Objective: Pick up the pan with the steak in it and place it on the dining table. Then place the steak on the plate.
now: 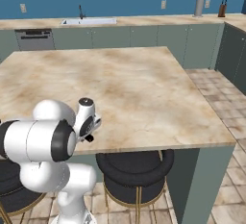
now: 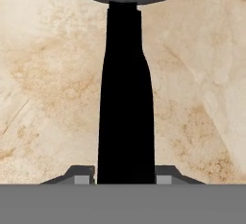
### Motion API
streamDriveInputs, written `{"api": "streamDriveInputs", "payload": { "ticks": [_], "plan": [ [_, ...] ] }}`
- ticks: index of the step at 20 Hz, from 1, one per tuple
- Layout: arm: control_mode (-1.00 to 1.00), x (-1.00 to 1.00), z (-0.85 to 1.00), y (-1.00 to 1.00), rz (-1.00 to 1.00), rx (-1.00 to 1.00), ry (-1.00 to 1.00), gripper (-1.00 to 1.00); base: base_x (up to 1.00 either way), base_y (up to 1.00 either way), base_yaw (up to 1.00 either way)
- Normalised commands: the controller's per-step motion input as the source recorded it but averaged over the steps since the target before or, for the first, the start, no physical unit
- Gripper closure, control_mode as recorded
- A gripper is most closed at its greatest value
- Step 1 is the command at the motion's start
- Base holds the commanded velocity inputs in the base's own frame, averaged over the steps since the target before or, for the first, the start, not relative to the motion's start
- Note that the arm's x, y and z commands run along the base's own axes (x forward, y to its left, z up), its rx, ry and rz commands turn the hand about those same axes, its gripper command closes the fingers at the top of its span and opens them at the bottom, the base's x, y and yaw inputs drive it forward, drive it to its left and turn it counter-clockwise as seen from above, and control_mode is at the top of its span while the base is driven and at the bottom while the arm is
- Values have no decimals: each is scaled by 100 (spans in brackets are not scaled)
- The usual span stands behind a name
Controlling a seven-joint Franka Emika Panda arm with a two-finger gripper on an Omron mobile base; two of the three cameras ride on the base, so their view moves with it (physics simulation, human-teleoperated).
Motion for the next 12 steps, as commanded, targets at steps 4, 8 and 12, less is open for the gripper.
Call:
{"api": "streamDriveInputs", "payload": {
  "ticks": [4, 8, 12],
  "plan": [
    [-100, 0, 41, 0, -4, 4, -4, -100, 0, 0, 0],
    [-100, 0, 58, 7, -5, 3, -5, -100, 0, 0, 0],
    [-100, 0, 61, 26, -5, 1, -5, -100, 0, 0, 0]
  ]
}}
